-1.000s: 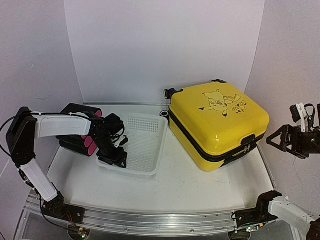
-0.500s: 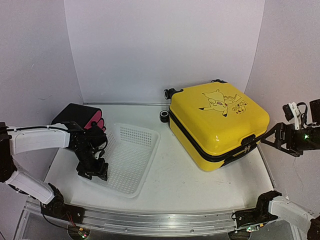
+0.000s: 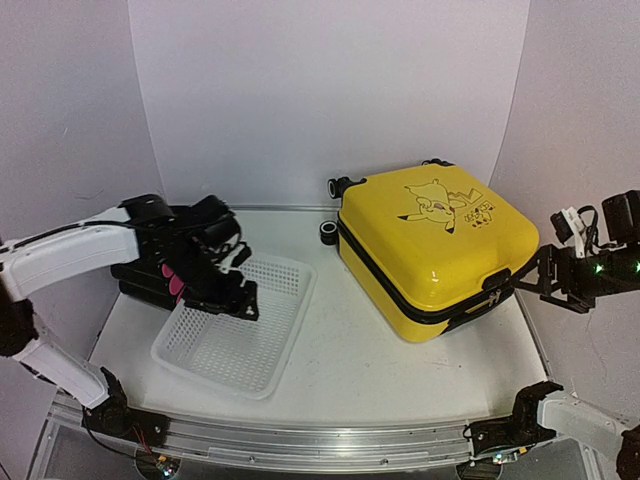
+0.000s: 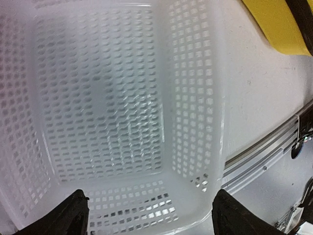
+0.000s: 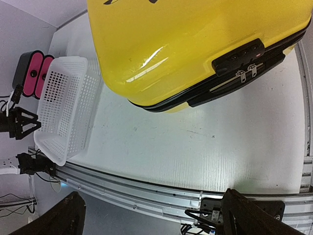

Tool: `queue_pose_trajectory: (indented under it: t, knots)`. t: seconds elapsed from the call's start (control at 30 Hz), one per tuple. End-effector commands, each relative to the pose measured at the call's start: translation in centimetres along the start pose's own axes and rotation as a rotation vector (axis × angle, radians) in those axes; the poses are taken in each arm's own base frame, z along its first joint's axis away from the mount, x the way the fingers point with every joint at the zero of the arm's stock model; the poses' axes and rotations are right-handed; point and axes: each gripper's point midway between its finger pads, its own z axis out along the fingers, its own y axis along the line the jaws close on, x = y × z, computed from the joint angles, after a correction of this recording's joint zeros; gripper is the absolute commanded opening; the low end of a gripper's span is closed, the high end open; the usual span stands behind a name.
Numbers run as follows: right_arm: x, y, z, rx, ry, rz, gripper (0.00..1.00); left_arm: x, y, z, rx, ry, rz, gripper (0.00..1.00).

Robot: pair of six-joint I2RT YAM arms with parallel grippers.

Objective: Open, take out, and arrange the luggage

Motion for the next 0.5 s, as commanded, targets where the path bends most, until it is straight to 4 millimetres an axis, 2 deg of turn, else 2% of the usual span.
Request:
queue_pose_trajectory:
  t: [0.0, 0.03, 0.1, 0.13, 0.23, 0.33, 0.47]
  knots:
    - [-1.0, 0.6, 0.1, -0.026, -0.025, 0.003, 0.98, -4.5, -6.5, 3.7, -0.043, -0.04, 0.232, 0.9]
    - [-1.0, 0.6, 0.0, -0.027, -0.027, 0.005, 0.98, -5.5, -8.0, 4.7, -0.051, -0.042, 0.266, 0.91]
    - [-1.0, 0.7, -0.3, -0.026, -0.03, 0.005, 0.98, -7.3, -9.2, 6.9, -0.102, -0.055, 0.295, 0.92]
    - [-1.0, 0.8, -0.5, -0.024, -0.031, 0.002, 0.98, -8.4, -9.4, 8.5, -0.137, -0.057, 0.301, 0.91]
    - [-0.9, 0.6, -1.2, -0.004, -0.032, -0.008, 0.98, -9.5, -8.7, 10.7, -0.23, -0.069, 0.326, 0.87]
    - [-0.5, 0.4, -1.6, 0.013, -0.029, -0.018, 0.98, -8.9, -7.5, 12.0, -0.285, -0.043, 0.349, 0.82]
    - [0.0, -0.1, -1.2, 0.028, -0.014, -0.017, 0.98, -6.9, -6.2, 12.0, -0.318, -0.001, 0.442, 0.67]
